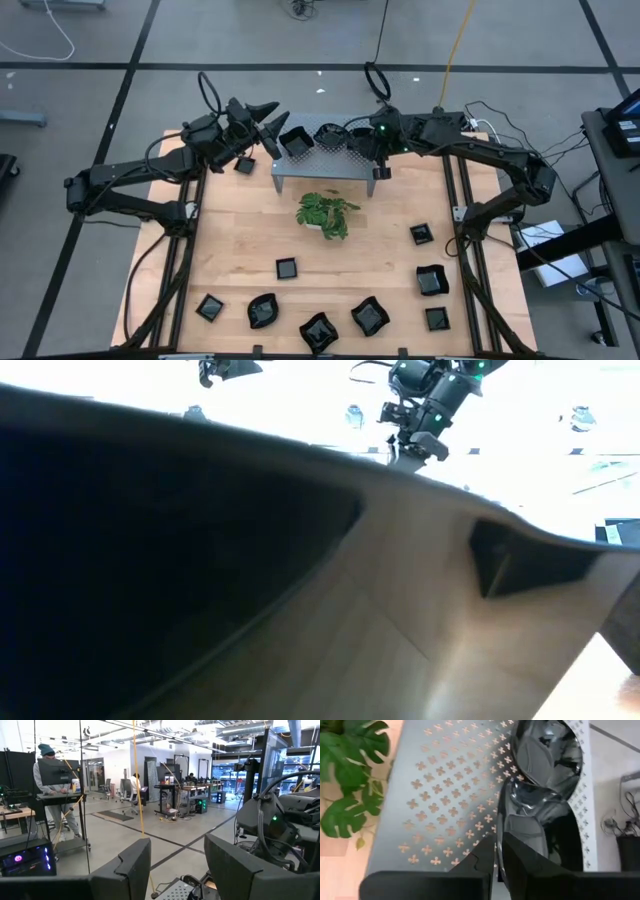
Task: Pick & Place Mini shaped plates
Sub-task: Stack the leaf-shaped plate on top of the stacked leaf-shaped plates on the shelf
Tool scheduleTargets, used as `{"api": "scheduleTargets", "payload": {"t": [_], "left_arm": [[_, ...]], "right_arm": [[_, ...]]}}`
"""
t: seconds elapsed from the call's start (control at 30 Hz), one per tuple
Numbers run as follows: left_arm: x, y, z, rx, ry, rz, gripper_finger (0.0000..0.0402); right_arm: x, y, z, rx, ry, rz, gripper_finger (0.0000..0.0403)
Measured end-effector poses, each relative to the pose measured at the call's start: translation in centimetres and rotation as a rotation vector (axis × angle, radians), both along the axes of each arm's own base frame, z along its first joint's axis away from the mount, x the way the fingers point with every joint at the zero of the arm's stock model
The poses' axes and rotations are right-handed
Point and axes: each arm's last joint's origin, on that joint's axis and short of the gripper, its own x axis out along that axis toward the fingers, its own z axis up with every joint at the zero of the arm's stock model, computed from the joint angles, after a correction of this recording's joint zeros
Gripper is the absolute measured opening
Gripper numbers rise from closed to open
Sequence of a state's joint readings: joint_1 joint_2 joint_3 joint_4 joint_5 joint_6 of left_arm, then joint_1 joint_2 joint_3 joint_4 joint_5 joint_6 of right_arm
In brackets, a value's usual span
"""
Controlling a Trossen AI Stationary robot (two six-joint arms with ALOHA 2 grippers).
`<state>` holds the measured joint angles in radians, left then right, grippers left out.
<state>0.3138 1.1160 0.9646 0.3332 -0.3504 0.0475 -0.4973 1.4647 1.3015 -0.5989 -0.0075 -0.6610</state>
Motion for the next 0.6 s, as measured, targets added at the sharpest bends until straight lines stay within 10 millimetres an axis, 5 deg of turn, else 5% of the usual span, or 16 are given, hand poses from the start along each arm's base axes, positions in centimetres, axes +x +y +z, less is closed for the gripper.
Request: {"api": "scheduleTargets", "payload": {"t": [0.27, 0.6], "left_arm": [[0.0, 0.0, 0.0, 0.000, 0.000, 0.000, 0.0186], [0.0, 0.0, 0.0, 0.000, -0.001, 0.000, 0.0186]], "right_arm": [[0.3, 0.1, 0.1, -0.025, -0.014, 0.011, 0.0001], [0.3, 0.2, 2.5, -0.111, -0.188, 0.012, 0.0000]]}}
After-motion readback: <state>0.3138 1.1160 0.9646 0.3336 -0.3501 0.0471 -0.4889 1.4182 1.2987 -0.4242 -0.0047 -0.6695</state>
